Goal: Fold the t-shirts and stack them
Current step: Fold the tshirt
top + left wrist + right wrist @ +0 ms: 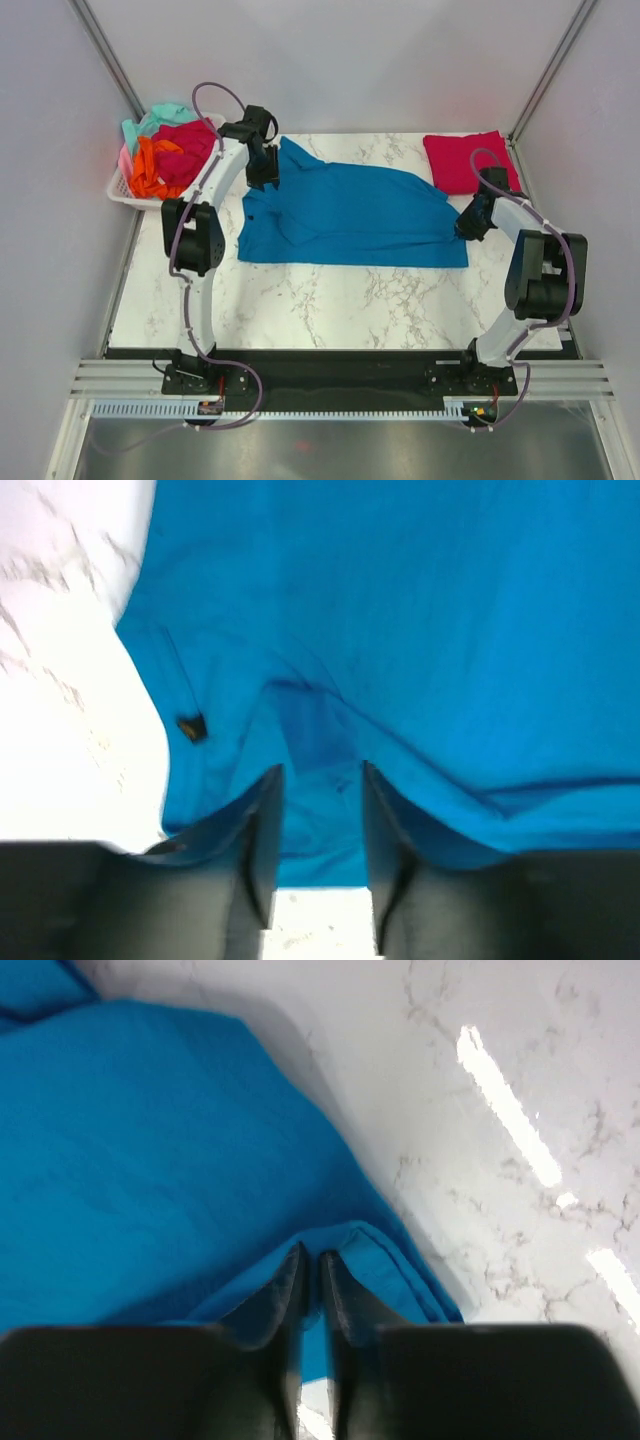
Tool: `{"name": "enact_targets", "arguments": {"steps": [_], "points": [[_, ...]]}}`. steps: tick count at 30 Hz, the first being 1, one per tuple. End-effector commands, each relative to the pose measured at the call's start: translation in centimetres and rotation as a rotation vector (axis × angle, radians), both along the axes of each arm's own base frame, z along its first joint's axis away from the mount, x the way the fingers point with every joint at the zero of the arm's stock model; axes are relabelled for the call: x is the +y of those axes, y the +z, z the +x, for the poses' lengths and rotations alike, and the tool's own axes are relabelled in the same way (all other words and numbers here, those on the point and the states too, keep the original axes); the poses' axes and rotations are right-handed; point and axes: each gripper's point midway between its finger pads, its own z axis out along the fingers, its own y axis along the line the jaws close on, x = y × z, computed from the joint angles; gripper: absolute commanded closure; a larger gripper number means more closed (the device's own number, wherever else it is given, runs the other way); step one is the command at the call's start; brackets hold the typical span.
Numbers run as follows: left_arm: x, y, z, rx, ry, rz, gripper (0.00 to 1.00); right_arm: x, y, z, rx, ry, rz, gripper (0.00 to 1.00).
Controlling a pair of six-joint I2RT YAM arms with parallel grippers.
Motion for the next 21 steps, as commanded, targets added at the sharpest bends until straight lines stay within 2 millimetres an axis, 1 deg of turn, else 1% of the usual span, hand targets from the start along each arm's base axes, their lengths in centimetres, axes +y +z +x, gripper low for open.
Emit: {"name": "enact_targets", "arguments": {"steps": [1, 2, 3, 4, 5, 6, 7, 8, 9, 10, 11, 12, 13, 14, 15, 16, 17, 18, 20, 21], "points": [[1.1, 1.4, 0.6, 0.021, -0.053, 0.029, 0.51, -1.5, 1.1, 2.8, -0.064, 0.002, 0.002, 0.81], [1.9, 2.2, 1.0, -0.006, -0.022, 0.053, 0.33, -1.9, 1.1, 2.9, -0.061, 0.004, 0.003, 0.63], [2.6, 3.1, 1.0, -0.024, 0.022, 0.058, 0.2, -2.1, 1.4, 3.0, -0.075, 0.011, 0.02, 0.3], [3.4, 3.8, 0.9, -0.042, 0.054, 0.061, 0.11, -3.0, 1.7, 2.9, -0.08, -0.004, 0.019, 0.18], [3.8, 6.1, 0.8, -0.1, 0.073, 0.039, 0.04, -3.6, 2.3, 2.8, -0.096, -0.01, 0.01, 0.09], [4.3, 5.4, -0.1, -0.074, 0.099, 0.027, 0.04, -4.2, 2.6, 2.5, -0.099, -0.016, 0.003, 0.02], [4.3, 5.5, -0.7, -0.072, 0.109, 0.013, 0.04, -5.1, 2.5, 1.8, -0.098, -0.04, 0.006, 0.02], [4.5, 8.2, -1.3, -0.15, 0.127, -0.014, 0.04, -5.5, 3.3, 1.4, -0.117, -0.049, 0.003, 0.02], [4.8, 5.6, -3.3, -0.089, 0.156, -0.017, 0.04, -5.8, 3.3, 0.9, -0.116, -0.062, 0.008, 0.02], [4.7, 5.7, -4.3, -0.106, 0.165, -0.042, 0.05, -5.8, 2.6, -0.4, -0.099, -0.074, 0.028, 0.02], [4.6, 7.8, -5.7, -0.169, 0.195, -0.091, 0.05, -5.6, 3.3, -1.0, -0.121, -0.074, 0.032, 0.02], [4.7, 5.1, -7.3, -0.153, 0.214, -0.111, 0.05, -5.0, 2.2, -2.5, -0.097, -0.079, 0.047, 0.02], [4.7, 4.7, -8.3, -0.161, 0.231, -0.139, 0.05, -4.5, 2.0, -3.2, -0.099, -0.074, 0.063, 0.02], [4.2, 4.2, -9.2, -0.165, 0.266, -0.195, 0.06, -4.2, 2.8, -3.9, -0.13, -0.072, 0.061, 0.02], [4.4, 3.5, -11.0, -0.21, 0.28, -0.231, 0.06, -3.8, 2.5, -4.6, -0.13, -0.069, 0.067, 0.02], [4.0, 3.1, -11.6, -0.231, 0.276, -0.275, 0.05, -3.0, 1.4, -5.8, -0.115, -0.062, 0.094, 0.02], [3.7, 2.8, -12.3, -0.253, 0.289, -0.315, 0.05, -2.6, 1.6, -6.3, -0.129, -0.055, 0.099, 0.02], [3.7, 1.6, -13.3, -0.282, 0.286, -0.342, 0.05, -2.1, 0.7, -7.1, -0.118, -0.05, 0.116, 0.02], [3.6, 0.2, -14.1, -0.27, 0.301, -0.368, 0.05, -1.2, 0.5, -7.5, -0.132, -0.032, 0.155, 0.04], [3.8, -1.1, -14.8, -0.245, 0.311, -0.369, 0.05, -0.9, 0.1, -7.7, -0.132, -0.027, 0.168, 0.05]]}}
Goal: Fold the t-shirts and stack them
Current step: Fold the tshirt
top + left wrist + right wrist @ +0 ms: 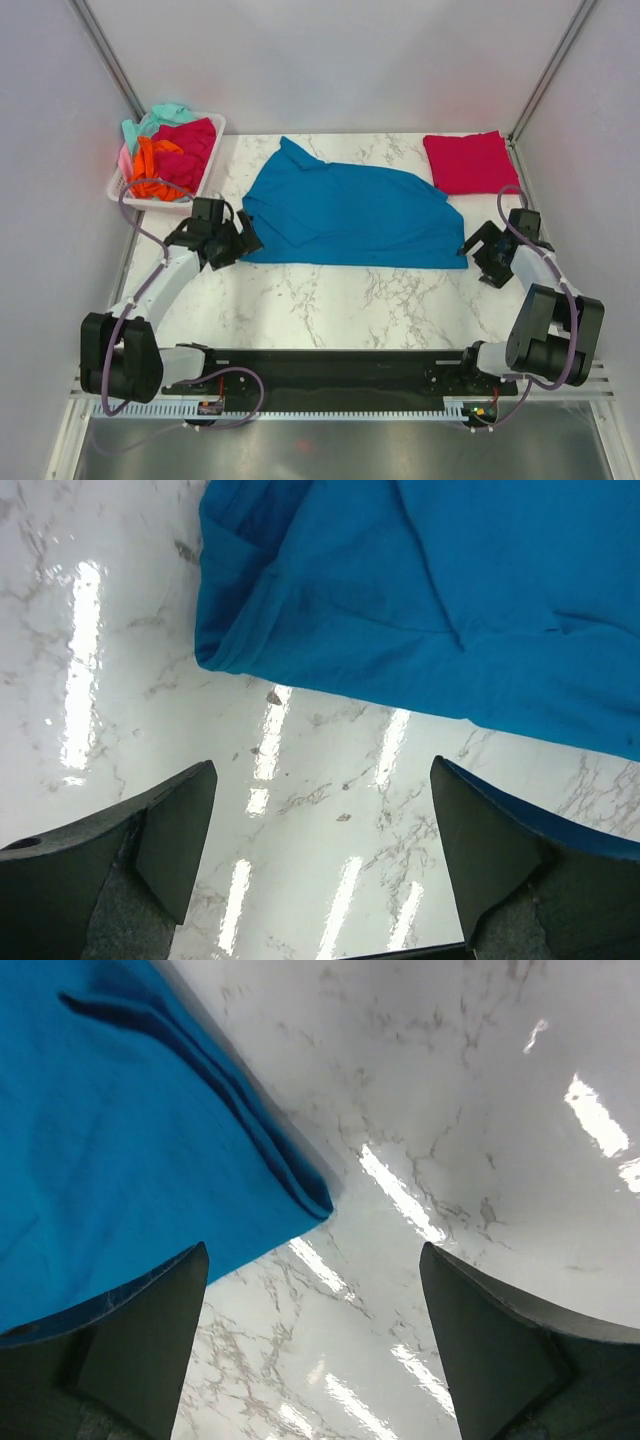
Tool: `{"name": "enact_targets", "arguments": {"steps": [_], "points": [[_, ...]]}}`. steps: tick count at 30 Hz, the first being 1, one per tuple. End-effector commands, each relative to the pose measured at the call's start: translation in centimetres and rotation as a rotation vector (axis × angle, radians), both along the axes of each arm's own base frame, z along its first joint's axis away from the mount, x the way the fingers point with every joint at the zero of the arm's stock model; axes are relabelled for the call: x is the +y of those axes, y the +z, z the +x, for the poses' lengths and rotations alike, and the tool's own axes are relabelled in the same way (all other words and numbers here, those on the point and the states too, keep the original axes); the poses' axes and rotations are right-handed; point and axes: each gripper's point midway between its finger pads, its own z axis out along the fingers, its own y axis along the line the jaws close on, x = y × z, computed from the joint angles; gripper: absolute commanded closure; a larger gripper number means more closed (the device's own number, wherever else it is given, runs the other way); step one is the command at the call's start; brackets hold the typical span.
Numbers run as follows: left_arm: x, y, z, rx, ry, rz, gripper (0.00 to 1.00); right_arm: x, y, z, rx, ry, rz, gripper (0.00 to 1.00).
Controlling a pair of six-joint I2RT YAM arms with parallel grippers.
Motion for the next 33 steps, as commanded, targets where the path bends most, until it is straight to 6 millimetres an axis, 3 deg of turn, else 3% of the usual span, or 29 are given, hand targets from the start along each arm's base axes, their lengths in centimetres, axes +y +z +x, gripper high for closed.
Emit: {"name": "enact_targets", "arguments": {"steps": [1, 6, 11, 14, 16, 19, 20, 22, 24, 26, 27, 29, 33], "points": [[-1.4, -0.8, 2.3, -0.103, 0.05, -0.137, 0.05, 1.5, -0.5, 0.3, -0.059, 0.041, 0.062, 0.06], [-0.2, -3.9, 1.8, -0.067, 0.116, -0.135, 0.05, 1.6, -2.2, 0.2, -0.039, 0.041, 0.077, 0.12], [0.2, -4.8, 2.5, -0.101, 0.169, -0.155, 0.05, 1.7, -3.8, 0.3, -0.016, 0.041, 0.095, 0.21], [0.4, -5.7, 2.5, -0.097, 0.198, -0.155, 0.06, 1.7, -4.3, 0.7, -0.015, 0.039, 0.101, 0.3], [0.7, -6.3, 3.0, -0.106, 0.216, -0.147, 0.07, 1.8, -4.3, 1.1, -0.027, 0.043, 0.108, 0.43], [0.9, -7.0, 3.9, -0.123, 0.233, -0.144, 0.17, 1.9, -4.6, 1.3, -0.027, 0.049, 0.118, 0.62], [0.9, -7.2, 4.1, -0.123, 0.24, -0.143, 0.26, 2.0, -4.8, 1.3, -0.022, 0.051, 0.123, 0.77], [1.3, -7.7, 4.5, -0.12, 0.256, -0.127, 0.39, 1.9, -4.9, 1.5, -0.023, 0.053, 0.123, 0.88], [1.7, -7.2, 5.2, -0.14, 0.266, -0.104, 0.61, 1.9, -4.8, 1.6, -0.024, 0.054, 0.121, 1.0], [1.9, -6.2, 5.6, -0.177, 0.258, -0.094, 0.83, 1.8, -4.7, 1.8, -0.027, 0.054, 0.119, 1.0], [1.9, -5.7, 5.5, -0.191, 0.259, -0.094, 0.89, 1.7, -4.5, 1.8, -0.024, 0.051, 0.118, 1.0], [2.2, -3.8, 4.9, -0.234, 0.267, -0.101, 0.97, 1.7, -3.9, 1.9, -0.037, 0.048, 0.116, 1.0], [3.0, 0.0, 2.5, -0.266, 0.284, -0.082, 0.98, 1.6, -1.9, 1.7, -0.054, 0.038, 0.101, 1.0]]}}
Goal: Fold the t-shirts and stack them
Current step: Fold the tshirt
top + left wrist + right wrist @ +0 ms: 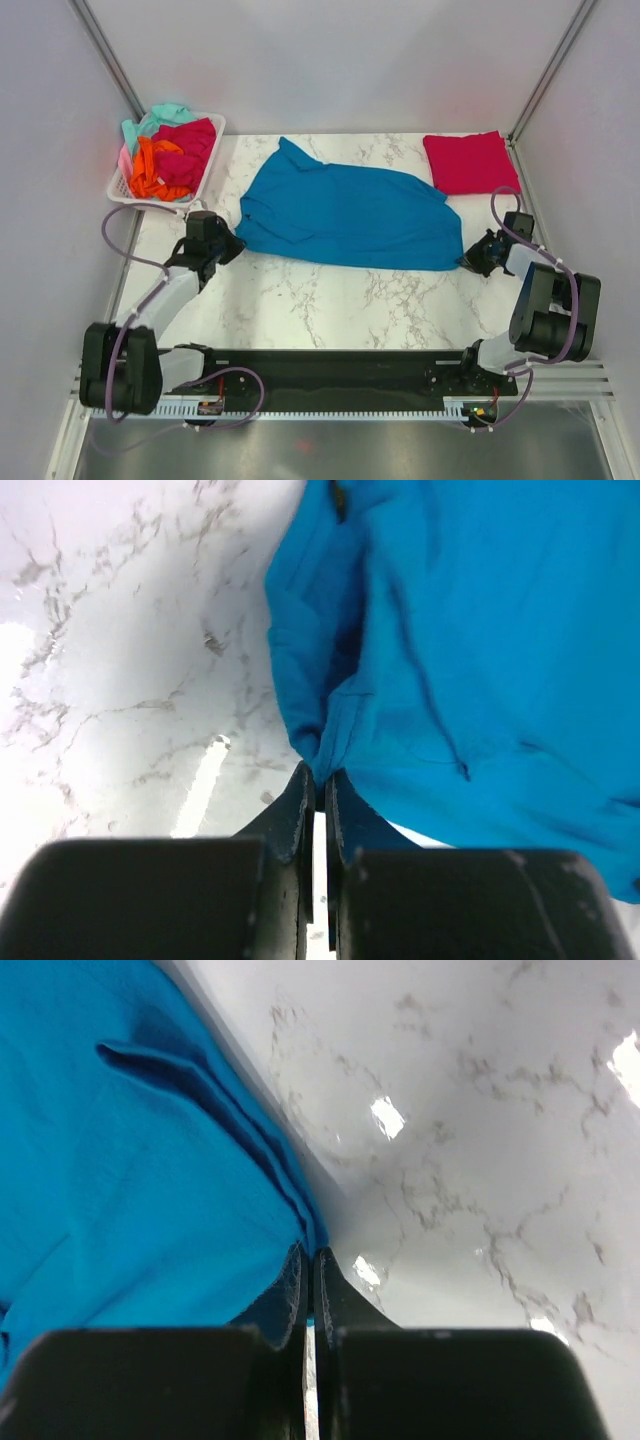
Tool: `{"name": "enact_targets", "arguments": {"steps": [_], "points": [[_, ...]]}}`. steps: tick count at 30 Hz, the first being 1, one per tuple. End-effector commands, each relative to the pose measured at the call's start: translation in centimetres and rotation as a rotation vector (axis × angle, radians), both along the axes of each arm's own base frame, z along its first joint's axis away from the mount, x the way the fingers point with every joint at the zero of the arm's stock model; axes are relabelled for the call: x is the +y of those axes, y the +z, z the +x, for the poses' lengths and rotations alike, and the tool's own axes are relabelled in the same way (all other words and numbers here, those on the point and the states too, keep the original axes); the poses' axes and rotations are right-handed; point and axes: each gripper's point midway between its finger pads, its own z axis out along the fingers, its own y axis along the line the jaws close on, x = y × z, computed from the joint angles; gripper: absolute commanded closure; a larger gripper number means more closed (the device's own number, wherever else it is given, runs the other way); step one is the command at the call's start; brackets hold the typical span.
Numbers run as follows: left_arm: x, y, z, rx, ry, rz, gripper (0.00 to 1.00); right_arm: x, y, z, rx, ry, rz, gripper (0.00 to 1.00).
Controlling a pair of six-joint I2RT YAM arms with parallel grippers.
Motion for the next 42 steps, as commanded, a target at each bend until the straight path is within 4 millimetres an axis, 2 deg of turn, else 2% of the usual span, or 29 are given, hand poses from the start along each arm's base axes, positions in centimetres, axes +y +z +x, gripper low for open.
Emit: {"name": "enact_targets", "arguments": {"steps": [1, 3, 4, 7, 10, 14, 15, 16, 17, 18, 19, 20, 21, 22, 23, 24, 25, 28, 29, 30, 31, 32, 33, 34, 36, 37, 39, 40, 42], "points": [[1.5, 5.1, -1.0, -0.096, 0.05, 0.038, 0.98, -0.9, 2.4, -0.3, -0.012, -0.03, -0.06, 1.0], [1.7, 6.7, -2.7, -0.102, 0.047, 0.041, 0.98, -1.4, 3.0, -1.2, 0.011, -0.06, -0.079, 1.0], [1.8, 6.8, -3.3, -0.095, 0.047, 0.044, 0.98, -1.8, 3.6, -1.4, -0.004, -0.079, -0.098, 1.0], [1.7, 7.3, -5.5, -0.094, 0.042, 0.026, 0.98, -2.3, 3.7, -3.0, 0.017, -0.119, -0.099, 1.0], [1.3, 6.6, -7.8, -0.065, 0.038, -0.02, 0.96, -2.8, 3.3, -4.6, 0.044, -0.152, -0.095, 1.0], [0.3, 4.2, -10.5, 0.01, 0.041, -0.104, 0.81, -2.6, 3.0, -6.1, 0.057, -0.164, -0.051, 1.0], [0.2, 3.8, -10.8, 0.021, 0.042, -0.115, 0.78, -2.7, 2.6, -6.6, 0.067, -0.172, -0.033, 0.93], [-0.2, 3.6, -11.4, 0.036, 0.04, -0.139, 0.66, -2.6, 2.5, -6.9, 0.069, -0.175, -0.019, 0.8], [-0.6, 3.9, -11.5, 0.031, 0.021, -0.15, 0.58, -2.2, 2.4, -7.3, 0.071, -0.167, 0.005, 0.47], [-0.8, 4.2, -11.6, 0.03, 0.014, -0.16, 0.49, -2.5, 2.4, -7.5, 0.074, -0.179, 0.012, 0.34], [-0.9, 5.5, -11.8, 0.011, 0.012, -0.171, 0.39, -2.6, 2.7, -7.7, 0.068, -0.186, 0.012, 0.24], [-0.9, 6.3, -11.8, -0.007, 0.005, -0.169, 0.36, -2.8, 2.9, -7.8, 0.065, -0.19, 0.011, 0.15], [-0.5, 7.2, -11.6, -0.034, 0.009, -0.147, 0.32, -3.1, 3.6, -7.8, 0.048, -0.197, 0.004, 0.13], [-0.1, 9.0, -11.3, -0.08, -0.008, -0.105, 0.29, -3.2, 4.0, -7.8, 0.038, -0.2, -0.001, 0.12], [0.3, 9.8, -11.0, -0.098, -0.014, -0.073, 0.28, -3.5, 5.0, -7.5, 0.019, -0.203, -0.01, 0.11], [0.5, 10.6, -10.6, -0.115, -0.022, -0.046, 0.28, -3.6, 5.6, -7.2, 0.001, -0.209, -0.014, 0.11], [1.0, 12.4, -9.9, -0.156, -0.03, -0.003, 0.28, -3.5, 6.7, -6.7, -0.038, -0.202, -0.011, 0.1], [0.8, 13.0, -7.3, -0.122, -0.083, 0.06, 0.3, -3.6, 9.5, -5.3, -0.133, -0.177, -0.02, 0.1], [0.7, 15.2, -5.8, -0.172, -0.092, 0.068, 0.3, -3.9, 10.6, -4.7, -0.169, -0.168, -0.035, 0.09], [0.4, 14.2, -4.0, -0.12, -0.108, 0.082, 0.3, -3.7, 11.1, -4.3, -0.188, -0.154, -0.037, 0.09], [-0.1, 15.9, -2.5, -0.155, -0.141, 0.086, 0.3, -3.6, 11.6, -4.0, -0.202, -0.137, -0.042, 0.09], [-0.4, 16.3, -1.2, -0.162, -0.154, 0.083, 0.31, -3.6, 12.4, -3.6, -0.22, -0.127, -0.05, 0.09], [-1.1, 14.7, 1.1, -0.115, -0.178, 0.073, 0.32, -3.2, 12.5, -3.3, -0.219, -0.105, -0.05, 0.09], [-1.6, 15.9, 2.9, -0.142, -0.188, 0.064, 0.33, -3.0, 12.7, -3.1, -0.229, -0.097, -0.052, 0.09], [-2.8, 15.1, 5.5, -0.113, -0.225, 0.029, 0.35, -2.5, 13.2, -2.4, -0.249, -0.07, -0.058, 0.09], [-3.5, 13.5, 7.8, -0.067, -0.229, 0.002, 0.37, -2.2, 13.2, -2.2, -0.254, -0.059, -0.059, 0.09], [-4.7, 12.5, 9.9, -0.048, -0.262, -0.033, 0.4, -1.7, 13.2, -1.6, -0.258, -0.03, -0.06, 0.09], [-5.3, 10.9, 12.1, -0.025, -0.272, -0.034, 0.41, -1.5, 13.2, -1.5, -0.257, -0.021, -0.062, 0.09], [-6.3, 9.4, 14.1, -0.008, -0.301, -0.018, 0.42, -1.1, 12.9, -1.0, -0.251, 0.008, -0.061, 0.09]]}}
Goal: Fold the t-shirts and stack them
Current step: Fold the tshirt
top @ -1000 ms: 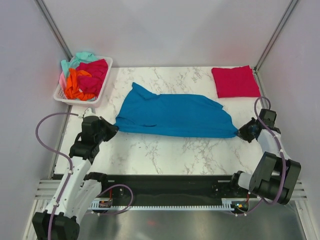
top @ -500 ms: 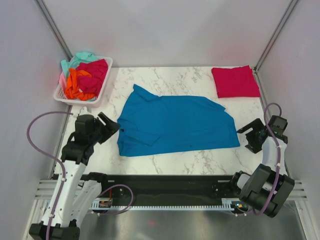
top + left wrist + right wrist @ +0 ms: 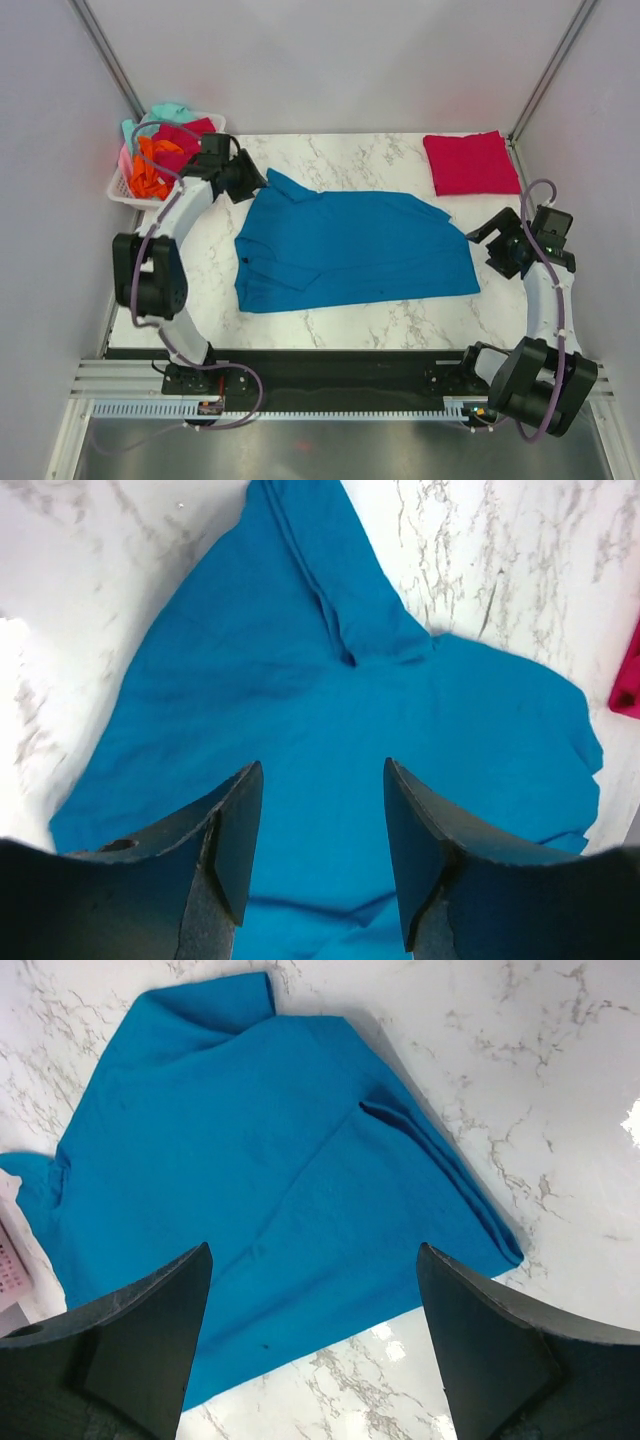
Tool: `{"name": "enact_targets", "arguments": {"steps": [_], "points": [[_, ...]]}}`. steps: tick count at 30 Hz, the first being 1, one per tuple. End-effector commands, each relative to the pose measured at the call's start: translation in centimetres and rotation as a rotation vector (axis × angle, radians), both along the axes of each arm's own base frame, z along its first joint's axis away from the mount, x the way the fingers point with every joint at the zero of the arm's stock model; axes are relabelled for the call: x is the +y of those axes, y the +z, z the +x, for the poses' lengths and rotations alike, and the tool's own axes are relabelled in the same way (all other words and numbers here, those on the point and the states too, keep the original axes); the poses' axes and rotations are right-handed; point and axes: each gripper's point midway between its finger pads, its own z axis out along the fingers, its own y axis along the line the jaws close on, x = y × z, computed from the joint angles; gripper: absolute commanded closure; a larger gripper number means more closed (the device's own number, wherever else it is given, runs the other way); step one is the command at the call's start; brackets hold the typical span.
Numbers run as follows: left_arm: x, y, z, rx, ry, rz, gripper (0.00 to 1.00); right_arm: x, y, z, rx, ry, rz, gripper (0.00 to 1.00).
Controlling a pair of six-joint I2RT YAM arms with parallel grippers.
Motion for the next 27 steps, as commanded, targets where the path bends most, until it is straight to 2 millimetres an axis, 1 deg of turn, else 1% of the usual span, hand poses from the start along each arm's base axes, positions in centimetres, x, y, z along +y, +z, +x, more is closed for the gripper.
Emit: {"name": "enact_targets", "arguments": {"steps": [1, 2, 3, 4, 5, 6, 7, 8, 9, 10, 11, 12, 13, 14, 15, 16, 17, 23, 27], "points": [[-2.5, 1.3, 5.0, -0.096, -0.12, 0.008, 0.42, 0.2, 1.3, 1.8, -0.051, 0.057, -0.029, 0.09], [-2.6, -1.8, 6.2, -0.041, -0.131, 0.021, 0.42, 0.6, 1.5, 2.0, -0.055, 0.076, -0.033, 0.09], [-2.3, -2.4, 7.2, -0.039, -0.133, 0.056, 0.42, 0.7, 1.4, 2.2, -0.051, 0.086, -0.033, 0.09], [-2.1, -1.3, 8.8, -0.066, -0.128, 0.078, 0.42, 1.0, 1.5, 2.3, -0.053, 0.097, -0.036, 0.09], [-1.9, -3.9, 9.9, -0.027, -0.133, 0.1, 0.42, 1.1, 1.7, 2.5, -0.056, 0.104, -0.038, 0.09], [-1.7, -4.2, 10.7, -0.032, -0.137, 0.118, 0.42, 1.5, 1.7, 2.5, -0.058, 0.121, -0.04, 0.09], [-1.8, -3.1, 12.4, -0.077, -0.153, 0.131, 0.42, 1.7, 1.8, 2.6, -0.061, 0.129, -0.043, 0.09], [-1.7, -3.5, 13.0, -0.074, -0.163, 0.139, 0.42, 1.9, 1.8, 2.6, -0.059, 0.134, -0.046, 0.09], [-1.6, -5.8, 13.7, -0.043, -0.171, 0.157, 0.42, 2.2, 1.9, 2.6, -0.064, 0.149, -0.049, 0.09], [-1.5, -4.4, 15.2, -0.087, -0.172, 0.174, 0.42, 2.4, 2.0, 2.7, -0.065, 0.154, -0.051, 0.09], [-1.1, -5.0, 15.5, -0.07, -0.169, 0.183, 0.42, 2.4, 2.0, 2.7, -0.067, 0.159, -0.052, 0.09], [-0.8, -7.0, 16.0, -0.04, -0.164, 0.192, 0.42, 2.7, 2.1, 2.7, -0.068, 0.164, -0.051, 0.09], [-0.6, -6.5, 16.7, -0.057, -0.156, 0.19, 0.41, 2.8, 2.1, 2.7, -0.07, 0.168, -0.052, 0.09], [0.0, -7.0, 17.0, -0.049, -0.141, 0.193, 0.42, 2.9, 2.2, 2.8, -0.072, 0.172, -0.054, 0.09], [0.4, -7.6, 17.1, -0.037, -0.124, 0.196, 0.42, 3.0, 2.2, 2.8, -0.072, 0.178, -0.054, 0.09], [0.7, -8.6, 17.1, -0.017, -0.11, 0.191, 0.43, 3.1, 2.2, 2.9, -0.072, 0.182, -0.056, 0.09], [0.9, -8.9, 17.1, -0.008, -0.102, 0.188, 0.44, 3.0, 2.2, 2.9, -0.069, 0.18, -0.057, 0.09], [0.0, -12.0, 16.5, 0.043, -0.126, 0.147, 0.48, 3.2, 1.7, 3.1, -0.054, 0.192, -0.062, 0.09], [-0.4, -12.9, 16.2, 0.053, -0.129, 0.119, 0.5, 3.1, 1.3, 3.0, -0.044, 0.186, -0.07, 0.09]]}}
